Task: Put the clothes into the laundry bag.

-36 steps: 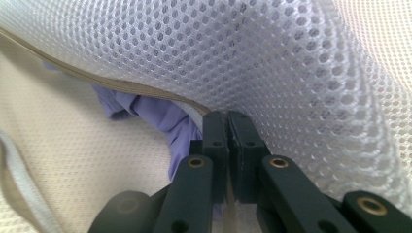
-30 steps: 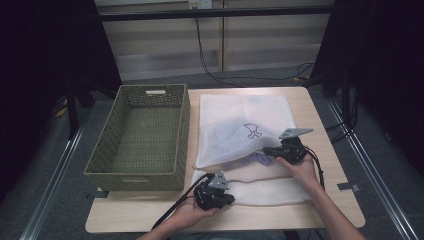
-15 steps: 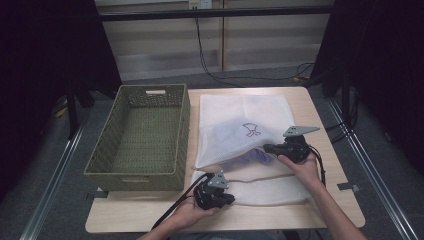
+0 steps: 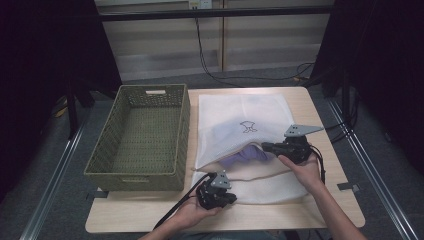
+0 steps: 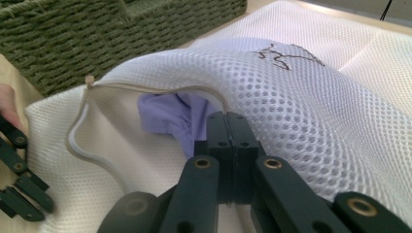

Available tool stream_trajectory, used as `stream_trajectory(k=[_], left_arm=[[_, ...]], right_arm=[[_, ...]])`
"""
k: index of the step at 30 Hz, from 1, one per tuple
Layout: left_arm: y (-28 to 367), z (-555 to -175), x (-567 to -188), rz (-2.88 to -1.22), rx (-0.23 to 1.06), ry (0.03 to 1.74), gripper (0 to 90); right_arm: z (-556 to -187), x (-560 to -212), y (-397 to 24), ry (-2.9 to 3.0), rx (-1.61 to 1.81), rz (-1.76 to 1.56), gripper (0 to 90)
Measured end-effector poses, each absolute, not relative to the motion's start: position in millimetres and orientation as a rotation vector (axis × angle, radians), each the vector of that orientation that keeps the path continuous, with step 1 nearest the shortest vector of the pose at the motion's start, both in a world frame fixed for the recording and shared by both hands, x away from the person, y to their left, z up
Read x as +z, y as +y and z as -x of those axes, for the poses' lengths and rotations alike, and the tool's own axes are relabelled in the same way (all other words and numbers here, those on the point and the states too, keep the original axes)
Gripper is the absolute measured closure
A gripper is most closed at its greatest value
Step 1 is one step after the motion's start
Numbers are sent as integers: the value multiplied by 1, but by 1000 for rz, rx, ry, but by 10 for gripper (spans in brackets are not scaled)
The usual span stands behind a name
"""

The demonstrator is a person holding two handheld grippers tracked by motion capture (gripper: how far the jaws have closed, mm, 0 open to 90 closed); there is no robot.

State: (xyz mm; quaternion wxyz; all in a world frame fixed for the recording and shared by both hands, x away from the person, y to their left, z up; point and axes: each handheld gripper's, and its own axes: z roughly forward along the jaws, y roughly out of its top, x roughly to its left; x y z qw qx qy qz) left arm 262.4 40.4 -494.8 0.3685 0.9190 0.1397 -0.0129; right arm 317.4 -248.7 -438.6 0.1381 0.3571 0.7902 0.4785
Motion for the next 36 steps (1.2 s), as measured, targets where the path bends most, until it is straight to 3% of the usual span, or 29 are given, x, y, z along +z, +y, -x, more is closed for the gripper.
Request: stream_trajectory(k=[14,36], left_arm=[[36,-267,-492,-2397,-55,355,862],[33,-267,-495,-2366,-13,361,850]], right_arm=[[-295,-431,-240,2320,1355,-953,900],[-268,-460,-227,2460,1310,-896,900]])
